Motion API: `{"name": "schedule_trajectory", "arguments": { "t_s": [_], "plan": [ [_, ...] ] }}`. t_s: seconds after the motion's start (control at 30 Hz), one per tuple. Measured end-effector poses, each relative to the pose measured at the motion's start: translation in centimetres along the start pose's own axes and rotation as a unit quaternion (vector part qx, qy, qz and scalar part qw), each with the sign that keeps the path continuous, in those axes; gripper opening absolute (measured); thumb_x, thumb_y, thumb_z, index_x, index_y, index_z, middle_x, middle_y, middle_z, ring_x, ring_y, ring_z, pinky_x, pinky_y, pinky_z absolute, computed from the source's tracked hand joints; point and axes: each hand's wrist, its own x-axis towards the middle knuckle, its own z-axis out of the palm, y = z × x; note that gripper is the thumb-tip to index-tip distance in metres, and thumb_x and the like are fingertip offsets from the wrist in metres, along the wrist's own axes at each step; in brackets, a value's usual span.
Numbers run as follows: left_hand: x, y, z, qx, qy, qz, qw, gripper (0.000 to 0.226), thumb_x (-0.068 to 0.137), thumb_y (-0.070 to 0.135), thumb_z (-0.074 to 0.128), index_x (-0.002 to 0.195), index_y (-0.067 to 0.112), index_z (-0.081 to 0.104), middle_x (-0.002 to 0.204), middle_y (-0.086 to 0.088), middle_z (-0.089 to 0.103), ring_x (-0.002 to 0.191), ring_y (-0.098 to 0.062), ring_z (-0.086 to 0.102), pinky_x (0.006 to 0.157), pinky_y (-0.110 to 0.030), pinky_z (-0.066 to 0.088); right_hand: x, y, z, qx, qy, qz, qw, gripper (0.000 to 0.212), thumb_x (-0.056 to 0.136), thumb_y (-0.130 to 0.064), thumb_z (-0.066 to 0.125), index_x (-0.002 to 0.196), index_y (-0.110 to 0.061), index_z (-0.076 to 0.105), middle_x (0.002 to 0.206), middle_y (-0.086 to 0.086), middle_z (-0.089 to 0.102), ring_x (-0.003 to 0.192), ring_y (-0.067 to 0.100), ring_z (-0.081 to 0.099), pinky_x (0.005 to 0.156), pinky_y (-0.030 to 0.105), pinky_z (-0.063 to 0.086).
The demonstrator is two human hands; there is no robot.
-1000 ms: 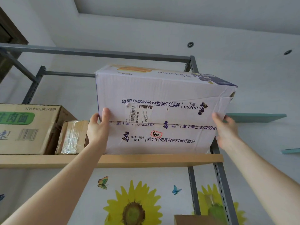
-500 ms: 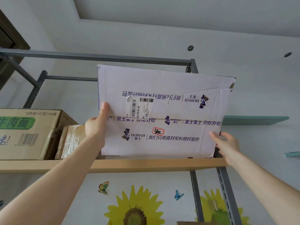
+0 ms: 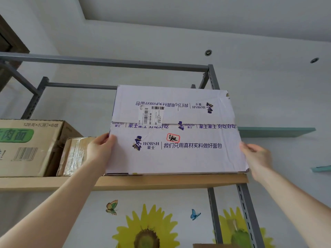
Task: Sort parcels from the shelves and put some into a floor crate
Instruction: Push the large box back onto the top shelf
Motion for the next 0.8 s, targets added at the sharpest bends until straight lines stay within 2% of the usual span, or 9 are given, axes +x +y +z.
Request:
{"name": "schedule_trajectory", "arguments": {
  "t_s": [0.07,0.2,0.27,0.33,0.4,0.47,0.57,0.73,0.8],
  "plan": [
    [-0.2,0.0,0.0,0.01,-0.008,0.016,1.0,0.023,0.093,0.024,0.052,0.112,0.021,0.063,0.095,0.0,0.06,0.085,-0.019,0.052,0.061,-0.022,0.04,-0.1,0.1,-0.1,-0.001,-0.005,-0.01,1.0,0.03,0.088,-0.022,0.061,0.108,0.001,0.065,0.111,0.018,0.065,0.089,0.02,0.052,0.077,0.031,0.039],
    [-1.1,-1.0,-0.3,0.108,-0.023,0.089,0.99,0.013,0.092,0.021,0.05,0.102,0.017,0.057,0.086,0.001,0.058,0.088,-0.023,0.051,0.064,-0.029,0.041,-0.7,0.6,-0.4,-0.006,-0.018,-0.033,0.999,0.028,0.09,-0.019,0.057,0.11,0.0,0.064,0.112,0.016,0.064,0.092,0.018,0.05,0.081,0.03,0.038],
    [-1.9,-2.0,-0.7,0.179,-0.029,0.118,0.976,0.033,0.089,0.026,0.056,0.117,0.01,0.053,0.105,-0.004,0.059,0.101,-0.026,0.053,0.083,-0.039,0.046,-1.2,1.3,-0.8,-0.023,-0.037,-0.056,0.997,0.027,0.091,-0.017,0.055,0.111,-0.001,0.063,0.113,0.015,0.063,0.094,0.018,0.051,0.085,0.032,0.039],
    [-2.8,-2.9,-1.1,0.213,-0.016,0.116,0.97,0.055,0.085,0.036,0.059,0.129,0.005,0.046,0.122,-0.009,0.056,0.115,-0.029,0.05,0.096,-0.044,0.043,-1.8,2.0,-1.2,-0.041,-0.053,-0.07,0.995,0.027,0.091,-0.019,0.054,0.111,-0.002,0.062,0.108,0.013,0.062,0.094,0.019,0.051,0.085,0.032,0.038],
    [-3.9,-3.6,-1.6,0.212,-0.007,0.104,0.972,0.057,0.086,0.037,0.06,0.13,0.005,0.044,0.12,-0.009,0.055,0.114,-0.029,0.05,0.088,-0.038,0.043,-2.3,2.6,-1.6,-0.05,-0.072,-0.078,0.993,0.025,0.092,-0.022,0.054,0.107,-0.004,0.062,0.099,0.01,0.06,0.092,0.02,0.051,0.082,0.03,0.037],
    [-5.0,-4.2,-1.9,0.197,-0.025,0.105,0.974,0.047,0.087,0.035,0.06,0.125,0.008,0.047,0.108,-0.003,0.058,0.102,-0.025,0.054,0.074,-0.031,0.04,-2.9,3.1,-1.8,-0.058,-0.096,-0.078,0.991,0.021,0.093,-0.025,0.052,0.095,-0.006,0.06,0.092,0.01,0.059,0.088,0.023,0.051,0.076,0.031,0.036],
    [-5.8,-4.9,-2.2,0.184,-0.048,0.114,0.975,0.047,0.086,0.034,0.062,0.126,0.014,0.048,0.107,0.001,0.06,0.095,-0.02,0.052,0.077,-0.03,0.037,-3.6,3.9,-1.9,-0.07,-0.115,-0.065,0.989,0.031,0.093,-0.03,0.051,0.089,0.0,0.058,0.086,0.014,0.057,0.08,0.027,0.049,0.065,0.033,0.033],
    [-6.1,-4.8,-2.3,0.171,-0.054,0.124,0.976,0.053,0.085,0.034,0.063,0.132,0.015,0.045,0.11,0.002,0.058,0.095,-0.017,0.049,0.079,-0.028,0.035,-3.8,4.4,-1.7,-0.068,-0.113,-0.053,0.99,0.04,0.093,-0.035,0.051,0.092,0.004,0.056,0.084,0.014,0.053,0.076,0.025,0.045,0.063,0.034,0.032],
    [-6.2,-5.0,-2.4,0.176,-0.064,0.121,0.975,0.068,0.076,0.05,0.065,0.133,0.018,0.044,0.115,0.004,0.058,0.102,-0.017,0.05,0.085,-0.031,0.038,-3.8,4.7,-1.7,-0.063,-0.112,-0.056,0.99,0.04,0.092,-0.036,0.051,0.092,0.004,0.056,0.083,0.014,0.053,0.076,0.024,0.045,0.063,0.033,0.032]
  ]
}}
